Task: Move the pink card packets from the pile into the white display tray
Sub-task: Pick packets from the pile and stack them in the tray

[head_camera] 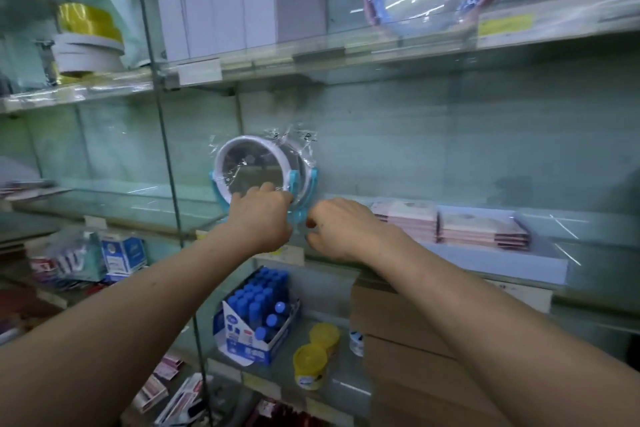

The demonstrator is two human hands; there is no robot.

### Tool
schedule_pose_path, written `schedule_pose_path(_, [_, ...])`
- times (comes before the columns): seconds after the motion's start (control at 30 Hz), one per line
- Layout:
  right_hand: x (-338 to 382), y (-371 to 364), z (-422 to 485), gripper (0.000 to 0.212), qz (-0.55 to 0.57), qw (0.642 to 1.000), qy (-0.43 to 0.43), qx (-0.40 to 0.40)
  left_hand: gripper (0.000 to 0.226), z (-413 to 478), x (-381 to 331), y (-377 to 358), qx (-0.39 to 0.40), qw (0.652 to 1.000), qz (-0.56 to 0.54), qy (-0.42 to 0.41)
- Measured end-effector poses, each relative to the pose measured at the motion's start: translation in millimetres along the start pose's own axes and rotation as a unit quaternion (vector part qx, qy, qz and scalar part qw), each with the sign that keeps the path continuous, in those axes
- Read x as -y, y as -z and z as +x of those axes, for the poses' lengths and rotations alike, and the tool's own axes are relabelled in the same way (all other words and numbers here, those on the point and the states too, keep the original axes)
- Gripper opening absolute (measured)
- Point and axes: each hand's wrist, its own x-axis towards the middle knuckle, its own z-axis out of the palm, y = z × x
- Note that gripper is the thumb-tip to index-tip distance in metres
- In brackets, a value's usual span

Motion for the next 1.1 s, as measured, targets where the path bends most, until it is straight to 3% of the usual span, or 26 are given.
schedule_pose_path(0.2, [69,-10,24,0.032,-0.009,1.000,-0.009,0.005,0.039,-16,72,-4,-0.001,1.000,-0.005,0.000])
schedule_pose_path(0.43, [160,-16,56,0.014,-0.018,1.000,-0.008,0.013,0.050,-34,162,-7,0.007,1.000,0.006,-0.006])
schedule_pose_path(0.8, [260,-42,111,0.008,-0.039,0.999,-0.018,0.028,0.057,-51,267,-20,0.061,0.998,0.031,0.013])
schedule_pose_path(1.1, [302,-66,183,0.026,-0.033,0.998,-0.015,0.048,0.048,-25,343,-45,0.063,0.996,0.027,0.060])
